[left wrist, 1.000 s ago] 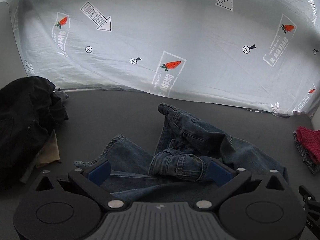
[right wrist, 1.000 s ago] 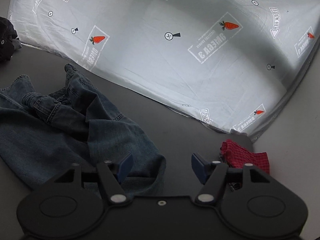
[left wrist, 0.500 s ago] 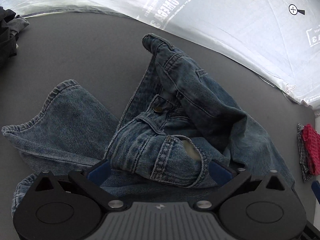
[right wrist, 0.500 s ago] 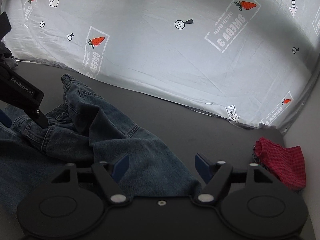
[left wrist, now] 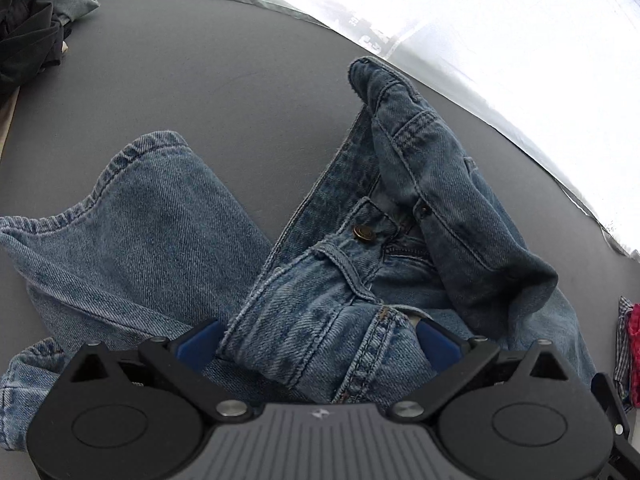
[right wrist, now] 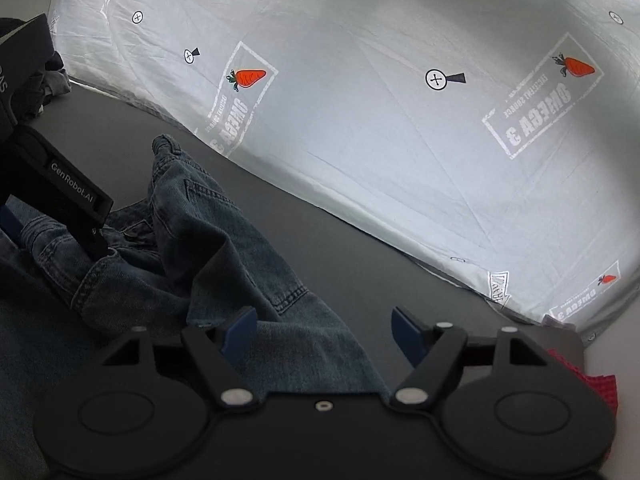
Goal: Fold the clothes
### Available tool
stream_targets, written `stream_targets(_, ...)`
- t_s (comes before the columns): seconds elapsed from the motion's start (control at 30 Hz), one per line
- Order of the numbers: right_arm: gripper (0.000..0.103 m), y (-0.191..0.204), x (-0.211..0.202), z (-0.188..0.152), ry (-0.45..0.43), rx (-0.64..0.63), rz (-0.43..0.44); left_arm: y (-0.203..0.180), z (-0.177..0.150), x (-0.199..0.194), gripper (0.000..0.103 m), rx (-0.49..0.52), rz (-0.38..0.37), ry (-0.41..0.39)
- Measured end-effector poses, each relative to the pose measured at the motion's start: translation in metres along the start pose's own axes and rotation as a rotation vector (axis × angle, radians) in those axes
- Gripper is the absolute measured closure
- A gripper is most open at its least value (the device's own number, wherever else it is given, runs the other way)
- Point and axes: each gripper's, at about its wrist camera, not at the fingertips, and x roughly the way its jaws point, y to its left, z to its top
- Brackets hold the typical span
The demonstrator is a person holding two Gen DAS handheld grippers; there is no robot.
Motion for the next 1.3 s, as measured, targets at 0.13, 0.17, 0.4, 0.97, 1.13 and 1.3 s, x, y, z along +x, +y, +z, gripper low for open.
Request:
stream_targets(0.13,0.028,-0.008,0.016,0.011,0.014,0.03,0.04,0.005,-0.003,0.0,0.011,-0.013,-0.034,-0.02)
stream_targets(0.17,0.028,-0.009,0.021,0.014,0.022,0.056,0.062,0.008,-0.003,0.002,0.012,-0.029,-0.052,-0.021)
stream_targets(0.4,0.028,0.016,0.051,0.045,-0.004,0.061,0.232,0.024,-0.001,0.008,0.019,-0.082,-0.145,-0.012)
stream_targets(0.97,0.09,-0.011,0.084,0.059,-0.036,0.085,0.229,-0.033,0.004,-0.046,0.076,0.2,0.013,-0.206)
stream_targets(1.13,0.091,-0.124,0.049,0.032,-0.042,0.345,0.042,-0.095,0.031,-0.088,0.089,0.444,-0.024,-0.413)
stream_targets(1.3,0.09,-0.227,0.031,-0.034,0.052,0.487,-0.295,-0.183,0.06,-0.095,0.074,0.603,-0.236,-0.497)
